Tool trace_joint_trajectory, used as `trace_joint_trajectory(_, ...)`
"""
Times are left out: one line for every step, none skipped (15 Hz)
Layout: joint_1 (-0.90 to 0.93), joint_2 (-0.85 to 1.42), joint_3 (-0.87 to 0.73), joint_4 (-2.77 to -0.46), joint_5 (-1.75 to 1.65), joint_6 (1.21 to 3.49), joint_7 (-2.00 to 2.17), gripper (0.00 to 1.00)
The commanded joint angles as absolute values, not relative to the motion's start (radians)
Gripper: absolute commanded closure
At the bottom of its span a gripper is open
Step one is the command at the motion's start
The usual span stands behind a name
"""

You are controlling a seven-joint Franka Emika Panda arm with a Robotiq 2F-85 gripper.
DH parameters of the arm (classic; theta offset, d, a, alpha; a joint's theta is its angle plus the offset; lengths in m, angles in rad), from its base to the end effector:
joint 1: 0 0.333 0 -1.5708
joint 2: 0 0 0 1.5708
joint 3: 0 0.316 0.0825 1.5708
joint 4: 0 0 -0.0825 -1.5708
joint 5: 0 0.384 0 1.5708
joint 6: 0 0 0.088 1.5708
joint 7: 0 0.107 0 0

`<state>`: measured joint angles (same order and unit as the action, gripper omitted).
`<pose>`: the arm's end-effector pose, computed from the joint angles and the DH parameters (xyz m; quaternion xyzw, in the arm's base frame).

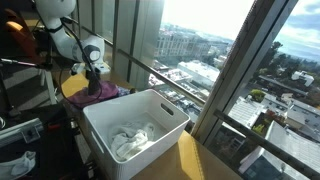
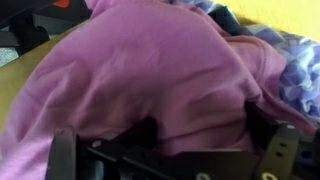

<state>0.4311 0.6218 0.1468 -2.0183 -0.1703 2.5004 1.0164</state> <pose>0.4857 0.3199 0.1303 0.9855 -0.1574 -0.0426 0.0477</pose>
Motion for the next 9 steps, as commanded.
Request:
trace_joint_trajectory(0.442, 0.715, 0.115, -1.977, -0.14, 2.514, 0.981, 0.0)
trace_joint_trajectory(0.441, 0.722, 0.114, -1.972, -0.133, 2.513, 0.976, 0.11)
trace_joint_trajectory(0.438, 0.723, 0.116, -1.967, -0.125, 2.511, 0.969, 0.26)
trace_joint_trajectory(0.438, 0.72, 0.116, -1.966, -0.119, 2.509, 0.966, 0.34)
trace_joint_trajectory(0.436, 0.712, 0.116, -1.968, -0.114, 2.506, 0.963, 0.4)
trace_joint_trajectory(0.435, 0.704, 0.116, -1.97, -0.109, 2.504, 0.961, 0.49)
trace_joint_trajectory(0.432, 0.692, 0.117, -1.974, -0.102, 2.501, 0.956, 0.55)
trace_joint_trajectory(0.427, 0.679, 0.118, -1.978, -0.095, 2.499, 0.952, 0.62)
trace_joint_trajectory(0.422, 0.667, 0.12, -1.981, -0.089, 2.496, 0.947, 0.7)
